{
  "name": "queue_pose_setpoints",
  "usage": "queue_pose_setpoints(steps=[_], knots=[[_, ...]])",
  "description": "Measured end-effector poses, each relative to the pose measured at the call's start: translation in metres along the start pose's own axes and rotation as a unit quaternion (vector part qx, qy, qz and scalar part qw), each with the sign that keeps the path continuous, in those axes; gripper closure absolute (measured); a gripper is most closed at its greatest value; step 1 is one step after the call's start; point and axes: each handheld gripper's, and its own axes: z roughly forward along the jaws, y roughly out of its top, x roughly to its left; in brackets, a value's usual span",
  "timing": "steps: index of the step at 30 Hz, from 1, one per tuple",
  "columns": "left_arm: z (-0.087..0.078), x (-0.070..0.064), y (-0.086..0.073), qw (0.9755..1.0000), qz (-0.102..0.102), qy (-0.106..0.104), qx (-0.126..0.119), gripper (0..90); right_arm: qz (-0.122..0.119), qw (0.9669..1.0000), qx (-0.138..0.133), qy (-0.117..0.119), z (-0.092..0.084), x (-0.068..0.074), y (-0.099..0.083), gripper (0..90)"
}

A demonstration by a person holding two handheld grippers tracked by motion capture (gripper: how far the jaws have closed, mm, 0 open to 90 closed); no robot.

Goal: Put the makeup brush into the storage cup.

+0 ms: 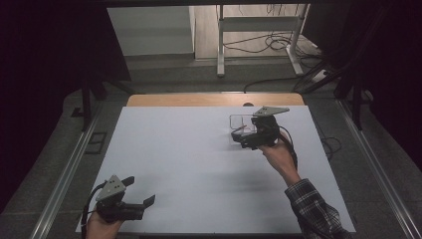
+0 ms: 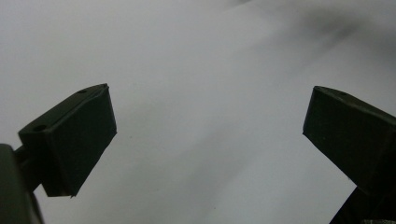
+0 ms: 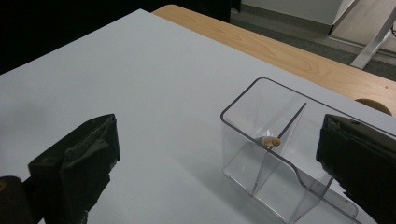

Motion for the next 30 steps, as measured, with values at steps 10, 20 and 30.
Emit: queue_pose_setpoints(steps=[10, 20, 30], knots=[[0.0, 0.0, 0.0, 1.0, 0.001, -0.001, -0.001, 2.8, -0.003, 1.0, 0.004, 0.003, -0.005, 0.005, -0.008, 0.0], [0.0, 0.0, 0.0, 1.0, 0.001, -0.002, -0.001, 2.8, 0.01, 0.9999, -0.003, 0.013, -0.012, 0.007, -0.017, 0.0], [0.0, -0.001, 0.0, 1.0, 0.002, -0.004, -0.002, 2.8, 0.003, 0.9999, 0.002, 0.014, -0.016, 0.009, -0.021, 0.0]])
